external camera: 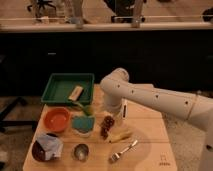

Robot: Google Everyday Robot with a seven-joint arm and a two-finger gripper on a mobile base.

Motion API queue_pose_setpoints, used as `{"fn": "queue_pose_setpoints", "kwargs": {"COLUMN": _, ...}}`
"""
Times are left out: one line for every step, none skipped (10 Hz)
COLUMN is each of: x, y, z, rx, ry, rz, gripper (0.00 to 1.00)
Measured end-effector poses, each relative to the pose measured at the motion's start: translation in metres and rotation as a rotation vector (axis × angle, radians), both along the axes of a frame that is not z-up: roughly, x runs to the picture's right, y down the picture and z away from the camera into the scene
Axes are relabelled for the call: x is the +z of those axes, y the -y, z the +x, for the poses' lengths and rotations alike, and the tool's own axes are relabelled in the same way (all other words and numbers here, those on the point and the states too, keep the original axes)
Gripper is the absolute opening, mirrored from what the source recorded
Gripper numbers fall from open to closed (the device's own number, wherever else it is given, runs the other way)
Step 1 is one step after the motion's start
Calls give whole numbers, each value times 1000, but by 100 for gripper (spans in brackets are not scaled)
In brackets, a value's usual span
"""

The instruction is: Place grapes in tray

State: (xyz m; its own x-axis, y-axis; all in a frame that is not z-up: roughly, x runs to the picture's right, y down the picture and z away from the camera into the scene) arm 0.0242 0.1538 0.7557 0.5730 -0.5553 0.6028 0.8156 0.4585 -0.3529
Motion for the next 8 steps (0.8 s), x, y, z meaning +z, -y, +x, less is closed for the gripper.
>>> {"fn": "queue_pose_setpoints", "kwargs": {"x": 2, "y": -4, "z": -1, "rx": -1, "ry": 6, "rz": -8, "gripper": 80}}
{"fn": "queue_pose_setpoints", "kwargs": {"x": 5, "y": -9, "z": -1, "rx": -4, "ry": 8, "rz": -13, "gripper": 80}}
{"fn": "queue_pose_setpoints", "kwargs": {"x": 10, "y": -14, "z": -3, "rx": 4, "ry": 11, "rz": -8, "gripper": 80}}
{"fn": "queue_pose_setpoints", "kwargs": {"x": 14, "y": -19, "z": -1, "rx": 16, "ry": 3, "rz": -1, "gripper": 80}}
{"fn": "queue_pose_setpoints", "kwargs": {"x": 16, "y": -22, "z": 1, "rx": 25, "ry": -3, "rz": 4, "gripper": 80}}
{"fn": "queue_pose_setpoints", "kwargs": {"x": 18, "y": -25, "z": 2, "rx": 30, "ry": -5, "rz": 11, "gripper": 80}}
{"fn": "queue_pose_setpoints", "kwargs": {"x": 20, "y": -27, "z": -1, "rx": 33, "ry": 5, "rz": 18, "gripper": 80}}
{"fn": "queue_pose_setpoints", "kwargs": {"x": 23, "y": -29, "z": -2, "rx": 32, "ry": 22, "rz": 20, "gripper": 80}}
